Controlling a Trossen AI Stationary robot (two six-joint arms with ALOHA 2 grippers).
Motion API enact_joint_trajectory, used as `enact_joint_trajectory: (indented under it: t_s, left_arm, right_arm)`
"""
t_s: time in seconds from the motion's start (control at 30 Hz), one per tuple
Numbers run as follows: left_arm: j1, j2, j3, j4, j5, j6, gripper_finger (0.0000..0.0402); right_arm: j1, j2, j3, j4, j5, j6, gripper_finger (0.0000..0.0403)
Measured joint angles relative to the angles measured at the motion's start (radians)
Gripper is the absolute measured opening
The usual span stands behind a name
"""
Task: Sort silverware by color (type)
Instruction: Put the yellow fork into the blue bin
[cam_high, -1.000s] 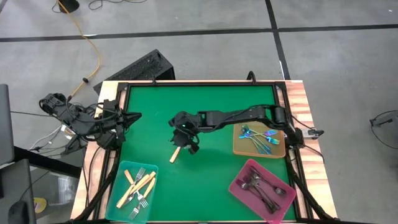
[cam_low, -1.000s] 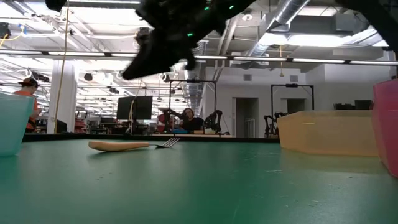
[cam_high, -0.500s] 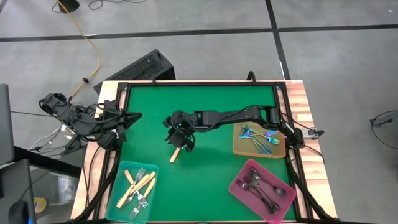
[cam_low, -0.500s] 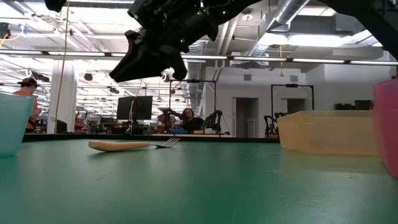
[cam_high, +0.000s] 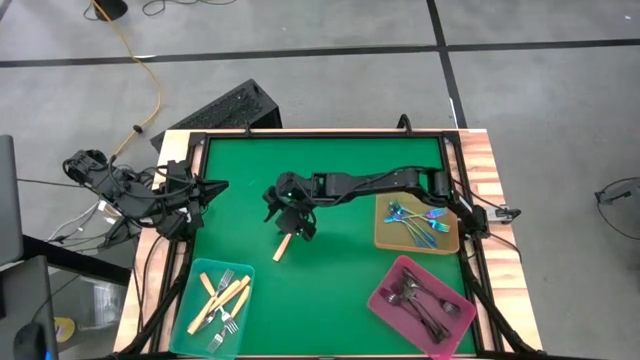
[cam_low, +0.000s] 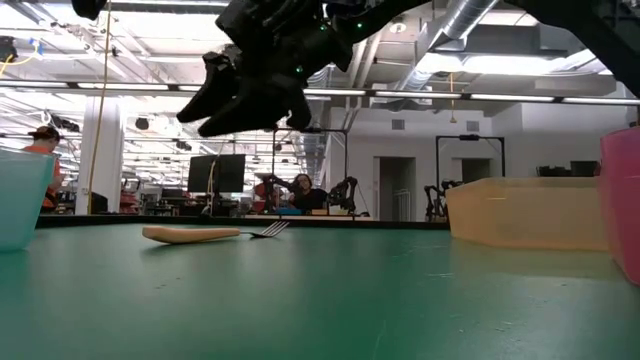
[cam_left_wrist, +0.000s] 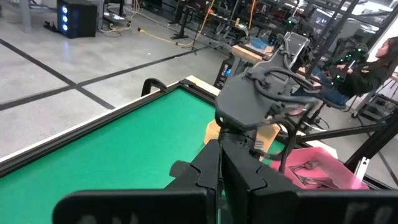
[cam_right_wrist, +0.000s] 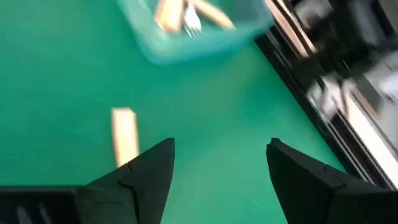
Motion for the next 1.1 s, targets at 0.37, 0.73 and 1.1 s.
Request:
enact_joint_trajectory:
  t_s: [0.37,0.73,1.1]
  left_arm:
    - [0.000,0.000,0.000,-0.043,0.001,0.000,0.0000]
    - [0.000,0.000,0.000,-0.049,-0.001,-0.019,0.0000]
    - [0.000,0.000,0.000,-0.049,-0.055,-0.031,0.0000]
  right_arm:
    - [-0.034,0.078,0.002,-0.029,-0.201,-0.052,0.0274]
    - [-0.030,0.137,0.001,-0.070,-0.201,-0.116,0.0273]
    - [-0.043,0.165,-0.001,-0.153,-0.221,-0.140,0.0272]
